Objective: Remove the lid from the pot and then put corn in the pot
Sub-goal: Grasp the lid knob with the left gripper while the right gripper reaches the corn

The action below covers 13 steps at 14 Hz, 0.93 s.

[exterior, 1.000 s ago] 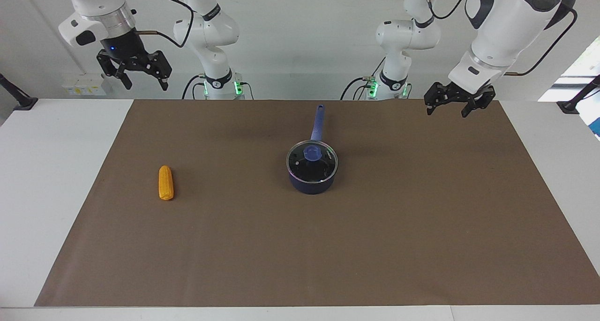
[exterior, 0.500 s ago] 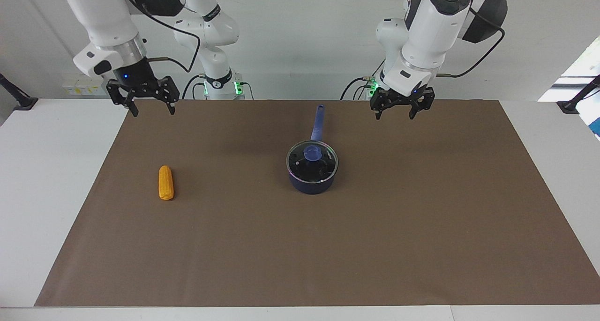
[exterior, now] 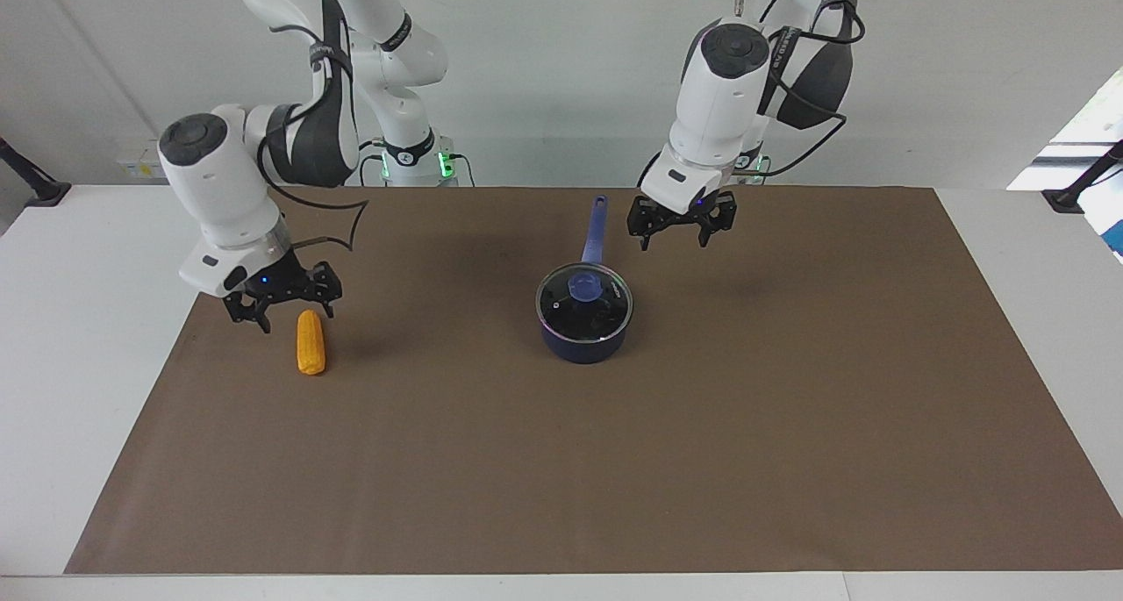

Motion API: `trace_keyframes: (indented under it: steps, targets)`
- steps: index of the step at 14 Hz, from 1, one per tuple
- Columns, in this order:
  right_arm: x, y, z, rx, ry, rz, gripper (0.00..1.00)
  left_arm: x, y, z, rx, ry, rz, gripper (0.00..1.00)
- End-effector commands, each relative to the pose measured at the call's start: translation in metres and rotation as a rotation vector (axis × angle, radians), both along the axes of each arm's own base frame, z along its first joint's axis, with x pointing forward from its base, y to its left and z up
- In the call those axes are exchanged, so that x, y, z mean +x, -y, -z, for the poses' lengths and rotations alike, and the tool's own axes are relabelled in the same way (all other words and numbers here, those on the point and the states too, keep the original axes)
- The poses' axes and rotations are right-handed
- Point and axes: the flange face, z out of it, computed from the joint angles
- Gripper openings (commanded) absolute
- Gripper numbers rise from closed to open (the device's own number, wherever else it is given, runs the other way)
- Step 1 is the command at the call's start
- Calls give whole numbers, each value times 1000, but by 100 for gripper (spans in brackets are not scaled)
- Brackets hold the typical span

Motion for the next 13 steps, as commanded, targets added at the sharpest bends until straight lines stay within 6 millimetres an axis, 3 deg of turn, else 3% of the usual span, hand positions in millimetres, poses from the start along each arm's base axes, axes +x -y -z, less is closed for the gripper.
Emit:
trace_keyframes:
  steps: [1,4,5,9,12,13]
  targets:
    - [-5,20,39,1,-1,-85,100,-6,40,27,-20,27,-48,100]
    - [-24,37,83,-3,-13,-108,100,-14,83,56,-21,41,-79,100]
    - [-26,37,95,-4,-15,-110,100,-12,86,61,-27,48,-96,100]
    - [-28,33,102,-3,-21,-113,98,-11,103,86,-37,58,-111,100]
    - [-28,33,102,-3,-21,-111,36,-12,111,104,-3,75,-98,100]
    - [-29,36,102,-3,-23,-108,8,-12,114,108,-5,90,-95,100]
